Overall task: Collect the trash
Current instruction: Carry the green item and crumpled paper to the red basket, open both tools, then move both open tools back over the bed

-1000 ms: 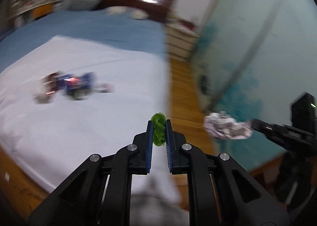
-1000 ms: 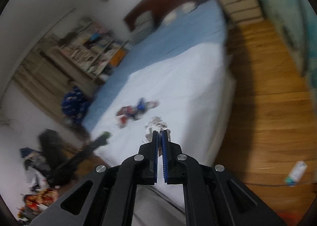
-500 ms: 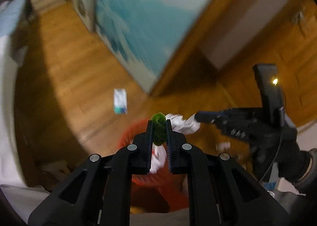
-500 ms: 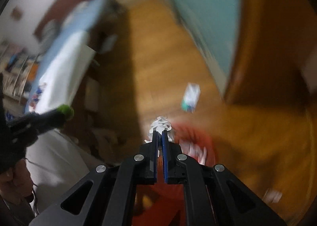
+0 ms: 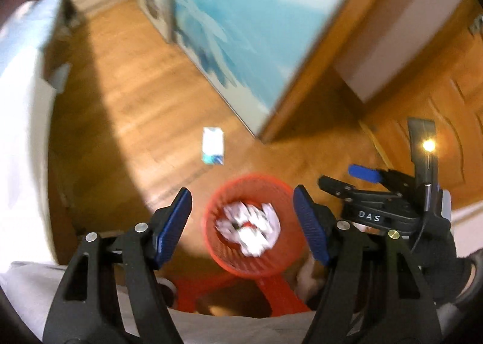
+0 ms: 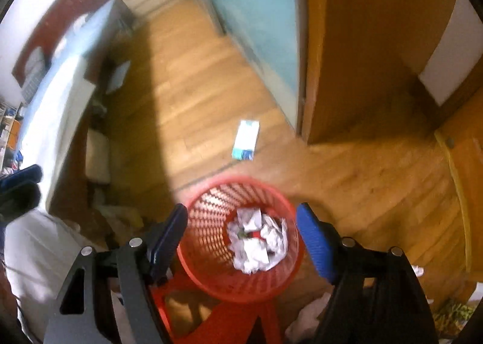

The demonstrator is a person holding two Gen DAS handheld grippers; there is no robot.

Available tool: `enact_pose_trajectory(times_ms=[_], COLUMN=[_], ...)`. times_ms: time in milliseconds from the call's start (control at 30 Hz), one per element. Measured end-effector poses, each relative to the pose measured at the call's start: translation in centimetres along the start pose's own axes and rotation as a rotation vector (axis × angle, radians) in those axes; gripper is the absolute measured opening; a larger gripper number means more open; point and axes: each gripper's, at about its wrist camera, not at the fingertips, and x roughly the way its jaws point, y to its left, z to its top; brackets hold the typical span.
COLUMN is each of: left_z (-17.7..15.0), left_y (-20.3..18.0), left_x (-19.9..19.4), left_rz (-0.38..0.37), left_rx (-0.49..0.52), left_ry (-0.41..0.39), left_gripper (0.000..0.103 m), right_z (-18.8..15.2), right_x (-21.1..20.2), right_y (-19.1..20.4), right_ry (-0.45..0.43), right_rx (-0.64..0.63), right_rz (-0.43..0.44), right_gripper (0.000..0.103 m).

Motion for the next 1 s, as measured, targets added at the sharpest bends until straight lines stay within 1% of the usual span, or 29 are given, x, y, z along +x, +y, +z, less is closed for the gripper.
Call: enact_pose_trajectory(times_ms=[100,167,200,233,300,333,367,400,467,500,533,567,633,767,833,933,1000], left_z=[0.1,-0.2,-0.5,-0.7,-1.6,-2.3,-3.2,-4.0,-5.6,-6.5,-7.1,-8.1,-9.7,-12.9,-14.1,-15.6,-16.3], left_y=[1.9,4.2,5.4,6.5,9.1,10.4,12.1,13.4,16.0,17.2,18.0,19.2,21.1,25.3,26.9,28.8,29.7], left_x=[-4.0,-7.0,-8.3,-9.3,-11.7,-12.9,-14.4,-15.4,-17.1,-17.8,-18.1,-18.6,-19.4,-20.2,-20.0,-20.4,-20.5], left_rz=[0.047,0.097,0.118,0.136,0.177,0.205,0.235,0.264,0.332,0.367,0.396,0.430,0.462,0.495,0.503,0.517,0.527], left_rx=[-0.050,-0.101,-0.130,-0.156,-0.214,-0.246,-0.283,-0.317,-0.377,-0.399,-0.413,-0.433,-0.476,-0.576,-0.611,-0.653,-0.669], left_ry=[-0.095,-0.165,-0.193,-0.215,-0.260,-0.285,-0.313,-0.335,-0.365,-0.376,-0.381,-0.386,-0.393,-0.394,-0.390,-0.390,-0.393], left_gripper=[0.073,0.075,0.076,0.076,0.077,0.077,0.078,0.078,0.078,0.078,0.078,0.079,0.079,0.079,0.079,0.079,0.079], right_z=[1.9,3.1,3.5,3.8,4.3,4.4,4.5,4.4,4.1,3.9,3.4,3.0,1.9,-0.5,-2.4,-4.4,-5.2], right_x=[-1.4,-2.2,-2.7,-3.0,-4.0,-4.5,-5.0,-5.4,-6.0,-6.1,-6.2,-6.1,-6.0,-5.5,-5.6,-5.5,-5.6], right_y=[2.7,5.2,7.2,8.4,12.5,15.4,16.9,19.5,23.4,25.1,27.6,29.0,32.8,38.4,41.3,44.4,45.7], right_ry=[-0.057,-0.094,-0.115,-0.128,-0.160,-0.181,-0.190,-0.203,-0.223,-0.226,-0.227,-0.227,-0.215,-0.184,-0.189,-0.203,-0.220], right_rx=[-0.027,-0.061,-0.087,-0.102,-0.161,-0.203,-0.226,-0.264,-0.316,-0.337,-0.372,-0.389,-0.431,-0.490,-0.537,-0.591,-0.612], right_rz=[0.032,0.063,0.084,0.102,0.155,0.191,0.209,0.237,0.288,0.310,0.338,0.350,0.389,0.439,0.451,0.456,0.453], right_gripper=[0.078,0.082,0.084,0.085,0.089,0.090,0.091,0.093,0.094,0.095,0.095,0.095,0.095,0.095,0.095,0.095,0.095])
